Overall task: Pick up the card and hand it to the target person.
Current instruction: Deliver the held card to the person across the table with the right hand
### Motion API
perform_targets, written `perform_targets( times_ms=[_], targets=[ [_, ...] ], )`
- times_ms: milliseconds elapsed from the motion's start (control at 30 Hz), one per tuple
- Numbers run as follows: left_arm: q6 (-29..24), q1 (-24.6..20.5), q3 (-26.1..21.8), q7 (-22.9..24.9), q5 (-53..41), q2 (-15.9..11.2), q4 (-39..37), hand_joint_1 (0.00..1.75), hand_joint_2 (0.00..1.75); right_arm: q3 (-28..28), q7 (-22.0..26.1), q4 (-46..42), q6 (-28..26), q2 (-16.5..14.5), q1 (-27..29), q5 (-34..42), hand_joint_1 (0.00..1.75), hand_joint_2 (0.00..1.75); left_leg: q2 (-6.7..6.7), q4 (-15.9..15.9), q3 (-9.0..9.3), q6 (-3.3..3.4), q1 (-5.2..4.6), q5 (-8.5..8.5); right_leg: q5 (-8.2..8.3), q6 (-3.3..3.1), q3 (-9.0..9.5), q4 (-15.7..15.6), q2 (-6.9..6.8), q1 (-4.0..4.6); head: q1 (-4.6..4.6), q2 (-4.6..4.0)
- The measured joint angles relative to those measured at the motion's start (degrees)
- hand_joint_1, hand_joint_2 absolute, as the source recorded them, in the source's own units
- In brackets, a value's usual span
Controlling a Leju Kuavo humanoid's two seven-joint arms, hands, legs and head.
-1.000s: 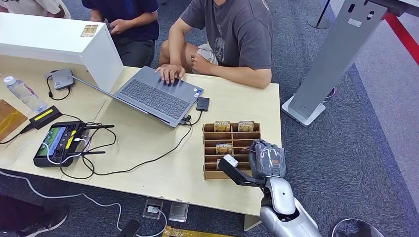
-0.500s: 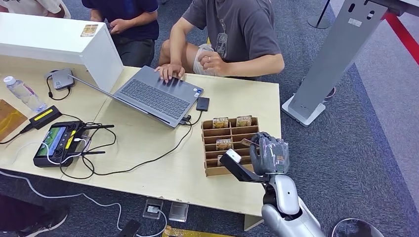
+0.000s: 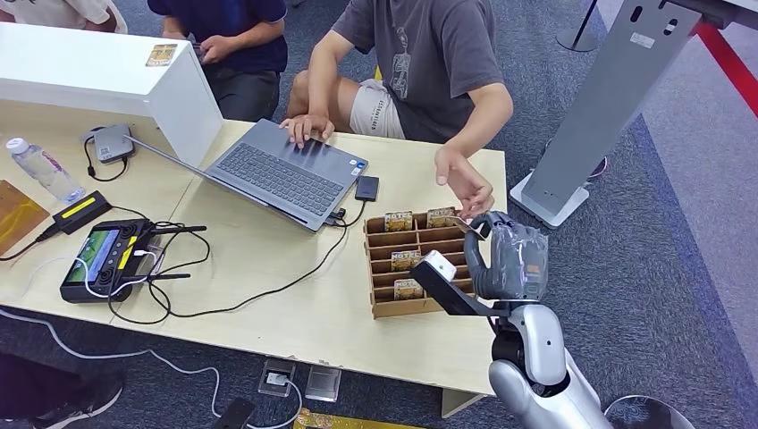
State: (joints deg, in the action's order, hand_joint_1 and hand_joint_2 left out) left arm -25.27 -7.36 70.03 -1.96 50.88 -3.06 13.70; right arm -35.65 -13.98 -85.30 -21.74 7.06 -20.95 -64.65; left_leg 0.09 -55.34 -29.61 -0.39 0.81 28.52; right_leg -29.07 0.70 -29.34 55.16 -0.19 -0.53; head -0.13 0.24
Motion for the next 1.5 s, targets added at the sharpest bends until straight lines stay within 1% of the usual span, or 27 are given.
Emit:
perform_targets(
  times_ms=[33, 167, 267, 367, 533, 733, 867, 900, 933, 1000, 1033, 1067, 1267, 1500],
  targets=[
    [0.02, 0.0, 0.0, -0.03, -0.02, 0.0, 0.0, 0.0, 0.0, 0.13, 0.17, -0.45, -0.02, 0.1, -0.19, 0.27, 1.64, 1.75, 0.0, 0.0, 0.0, 0.0, 0.0, 0.0, 0.0, 0.0, 0.0, 0.0, 0.0, 0.0, 0.0, 0.0],
    [0.07, -0.01, 0.0, -0.31, -0.38, 0.0, 0.0, 0.0, 0.0, 0.68, 1.15, -0.85, -0.56, 0.31, -2.12, 1.45, 1.55, 1.75, 0.0, -0.01, -0.01, 0.0, 0.0, 0.0, 0.0, 0.0, 0.01, 0.03, 0.0, 0.0, -0.01, 0.0],
    [0.07, -0.03, 0.0, -0.63, -0.85, 0.0, 0.0, 0.0, 0.0, 0.85, 2.16, -0.08, -1.88, 0.29, -4.39, 2.55, 1.55, 1.75, 0.0, -0.03, -0.02, 0.0, 0.0, 0.0, 0.0, 0.0, 0.01, 0.06, 0.0, 0.0, 0.01, 0.0],
    [0.07, -0.06, 0.0, -0.76, -1.17, 0.0, 0.0, 0.0, 0.0, 0.84, 3.31, 2.0, -2.95, 0.14, -7.27, 3.46, 1.5, 1.75, 0.0, -0.03, -0.04, 0.0, 0.0, 0.0, 0.0, 0.0, 0.01, 0.08, 0.0, 0.0, 0.01, 0.0],
    [0.07, -0.16, 0.0, -0.81, -1.45, 0.0, 0.0, 0.0, 0.0, 0.54, 4.43, 8.14, -3.52, -1.15, -12.6, 3.96, 1.41, 1.75, -0.03, -0.04, -0.07, 0.0, 0.0, -0.01, 0.0, 0.0, -0.03, 0.12, -0.02, 0.0, -0.01, 0.0],
    [0.07, -0.27, 0.0, -0.79, -1.46, 0.0, 0.0, 0.0, 0.0, -0.52, 5.26, 16.19, -4.68, -3.46, -17.18, 3.13, 1.41, 1.75, -0.08, -0.09, -0.25, 0.0, 0.0, -0.02, 0.0, 0.0, -0.2, 0.22, -0.05, 0.0, -0.02, 0.0],
    [-0.05, -0.37, 0.0, -0.71, -1.45, -0.02, 0.0, 0.0, 0.0, -2.1, 5.61, 22.95, -5.49, -5.83, -19.94, 1.24, 1.42, 1.75, -0.08, -0.11, -0.32, 0.0, 0.0, -0.02, 0.0, 0.0, -0.3, 0.29, -0.05, 0.0, -0.04, 0.0],
    [-0.09, -0.39, 0.0, -0.69, -1.43, -0.02, 0.0, 0.0, 0.0, -2.51, 5.61, 24.43, -5.56, -6.34, -20.49, 0.82, 1.34, 1.75, -0.09, -0.12, -0.33, -0.01, 0.0, -0.03, 0.0, 0.0, -0.31, 0.29, -0.06, 0.0, -0.05, 0.0],
    [-0.16, -0.39, 0.0, -0.68, -1.38, -0.02, 0.0, 0.0, 0.0, -2.92, 5.59, 25.85, -5.64, -6.85, -20.95, 0.43, 1.07, 1.75, -0.11, -0.12, -0.33, -0.01, 0.0, -0.03, 0.0, 0.0, -0.31, 0.29, -0.07, 0.0, -0.04, 0.0],
    [-0.33, -0.38, 0.0, -0.62, -1.21, -0.02, 0.0, 0.0, 0.0, -3.71, 5.58, 28.7, -5.78, -7.88, -21.7, -0.03, 0.36, 1.75, -0.11, -0.12, -0.34, -0.01, 0.0, -0.03, 0.0, 0.0, -0.32, 0.29, -0.07, 0.0, -0.03, 0.0],
    [-0.42, -0.38, 0.0, -0.56, -1.11, -0.02, 0.0, 0.0, 0.0, -4.12, 5.61, 30.11, -5.82, -8.38, -22.01, -0.13, 0.08, 1.75, -0.11, -0.12, -0.34, -0.01, 0.0, -0.03, 0.0, 0.0, -0.33, 0.29, -0.07, 0.0, -0.05, 0.0],
    [-0.49, -0.38, -0.01, -0.5, -1.03, -0.02, 0.0, 0.0, 0.0, -4.49, 5.72, 31.47, -5.85, -8.87, -22.27, -0.1, 0.0, 1.75, -0.11, -0.12, -0.34, -0.01, 0.0, -0.03, 0.0, 0.0, -0.34, 0.29, -0.07, 0.0, -0.07, 0.0],
    [-0.78, -0.35, -0.04, 0.37, -0.6, -0.02, 0.0, 0.0, 0.0, -6.06, 7.33, 38.51, -6.76, -11.56, -23.28, 2.19, 0.0, 1.75, -0.1, -0.13, -0.35, -0.01, 0.0, -0.03, 0.0, 0.0, -0.35, 0.29, -0.07, 0.0, -0.01, 0.0],
    [-1.09, -0.28, -0.07, 0.48, -0.24, -0.02, 0.0, 0.0, 0.0, -6.35, 9.05, 41.57, -7.9, -12.56, -23.32, 6.84, 0.0, 1.75, -0.1, -0.17, -0.35, 0.0, 0.0, -0.03, 0.0, 0.0, -0.35, 0.29, -0.07, 0.0, 0.0, 0.0]
  ],
)
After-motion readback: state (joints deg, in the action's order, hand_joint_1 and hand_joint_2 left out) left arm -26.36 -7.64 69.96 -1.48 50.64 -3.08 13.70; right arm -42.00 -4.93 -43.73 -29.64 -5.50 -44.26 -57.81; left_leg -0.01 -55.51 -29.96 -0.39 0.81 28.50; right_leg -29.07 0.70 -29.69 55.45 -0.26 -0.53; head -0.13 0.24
